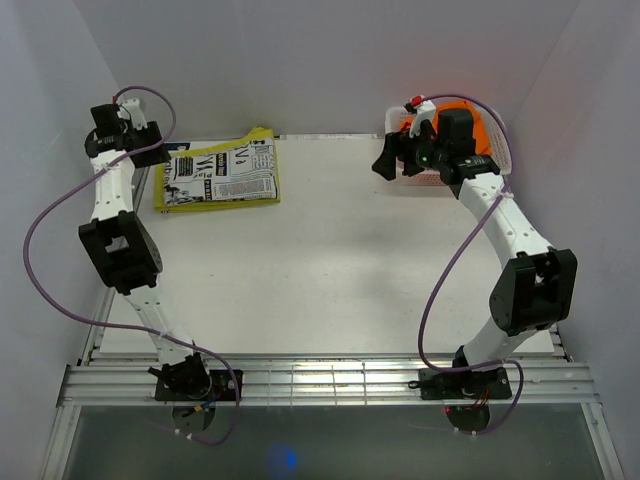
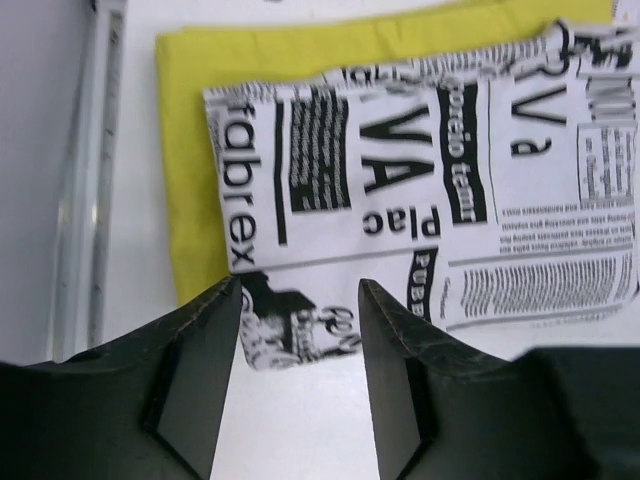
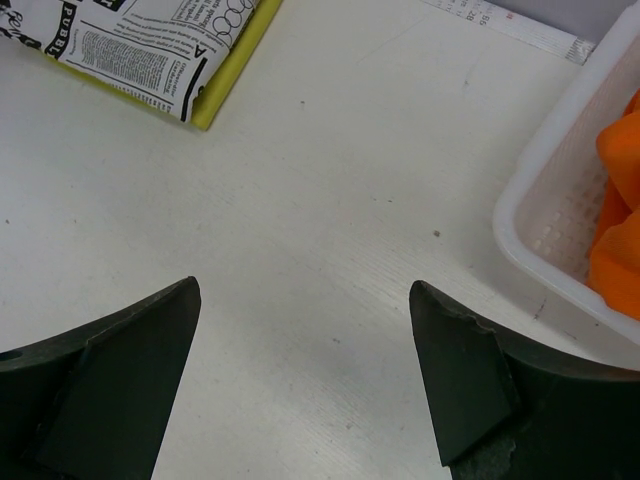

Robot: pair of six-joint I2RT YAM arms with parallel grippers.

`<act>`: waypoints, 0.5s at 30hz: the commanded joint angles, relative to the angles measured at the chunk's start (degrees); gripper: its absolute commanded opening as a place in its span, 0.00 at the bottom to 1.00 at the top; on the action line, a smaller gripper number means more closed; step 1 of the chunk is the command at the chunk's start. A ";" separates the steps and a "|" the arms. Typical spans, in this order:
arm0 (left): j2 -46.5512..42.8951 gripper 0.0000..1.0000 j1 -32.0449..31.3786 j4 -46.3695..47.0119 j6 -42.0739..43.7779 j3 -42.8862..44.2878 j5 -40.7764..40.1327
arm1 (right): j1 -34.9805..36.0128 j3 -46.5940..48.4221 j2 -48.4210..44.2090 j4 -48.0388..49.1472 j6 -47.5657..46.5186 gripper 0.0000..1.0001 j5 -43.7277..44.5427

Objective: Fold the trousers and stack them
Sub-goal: Neatly place the folded trousers to the corner

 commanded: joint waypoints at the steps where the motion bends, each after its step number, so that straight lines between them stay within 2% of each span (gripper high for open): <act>1: -2.39 0.60 -0.29 -7.83 2.69 -4.73 2.27 | -0.75 -0.91 -2.63 -2.18 -2.05 0.90 0.06; 6: 1.38 0.57 -0.37 -8.36 1.19 -6.94 2.71 | -1.45 -1.36 -2.98 -4.29 -2.58 0.90 0.67; 15: 13.77 0.60 -1.25 -4.68 -4.17 4.48 1.05 | -2.33 -1.09 -2.46 -6.84 -5.22 0.90 2.78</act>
